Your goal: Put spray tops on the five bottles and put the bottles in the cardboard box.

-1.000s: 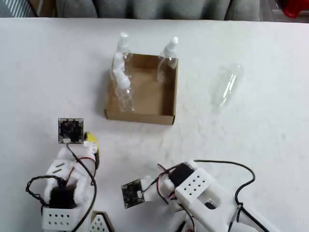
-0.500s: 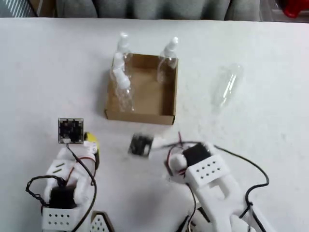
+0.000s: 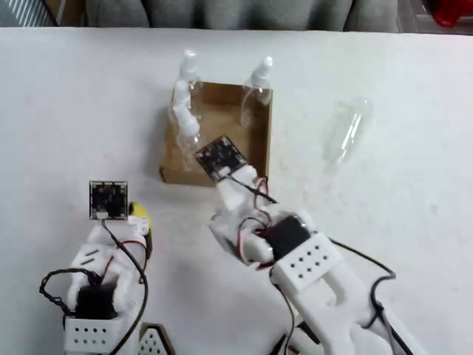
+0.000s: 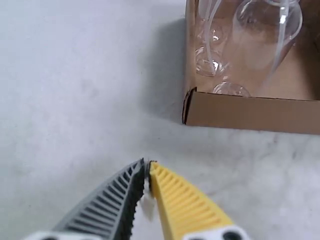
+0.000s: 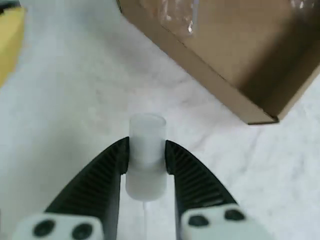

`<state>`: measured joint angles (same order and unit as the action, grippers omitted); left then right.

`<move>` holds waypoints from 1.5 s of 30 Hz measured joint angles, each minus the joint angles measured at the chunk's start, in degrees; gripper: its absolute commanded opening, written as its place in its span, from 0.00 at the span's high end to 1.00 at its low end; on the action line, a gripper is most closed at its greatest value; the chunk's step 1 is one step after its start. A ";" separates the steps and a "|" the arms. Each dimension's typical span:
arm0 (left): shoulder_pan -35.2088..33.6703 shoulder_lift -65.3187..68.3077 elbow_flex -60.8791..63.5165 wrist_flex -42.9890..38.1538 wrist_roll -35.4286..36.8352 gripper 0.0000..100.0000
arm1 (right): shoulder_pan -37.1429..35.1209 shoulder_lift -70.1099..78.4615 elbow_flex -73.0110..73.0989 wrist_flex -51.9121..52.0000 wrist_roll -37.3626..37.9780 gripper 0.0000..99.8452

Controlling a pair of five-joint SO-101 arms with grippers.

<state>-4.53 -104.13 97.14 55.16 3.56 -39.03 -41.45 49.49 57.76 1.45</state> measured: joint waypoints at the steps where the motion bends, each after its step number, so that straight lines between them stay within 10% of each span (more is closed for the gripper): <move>1: 0.00 0.00 0.00 0.00 0.00 0.98 | -0.88 1.41 0.00 -2.20 -1.85 0.98; 8: 0.00 0.00 0.00 0.00 0.00 0.98 | -3.34 16.00 0.00 -15.12 -5.45 0.97; 13: 0.00 0.00 0.00 0.00 0.00 0.98 | -3.96 21.89 0.00 -20.04 -5.63 0.78; 25: 0.00 0.00 0.00 0.00 0.00 0.98 | -2.55 16.35 -10.29 -2.64 -5.63 0.78; 33: 0.00 0.00 0.00 0.00 0.00 0.98 | 18.73 6.77 -23.12 15.91 -0.88 0.93; 45: 0.00 0.00 0.00 0.00 0.00 0.98 | 42.11 6.33 -26.20 17.32 3.69 0.94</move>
<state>-4.53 -104.13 97.14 55.16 3.56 3.08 -35.12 23.30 75.08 5.14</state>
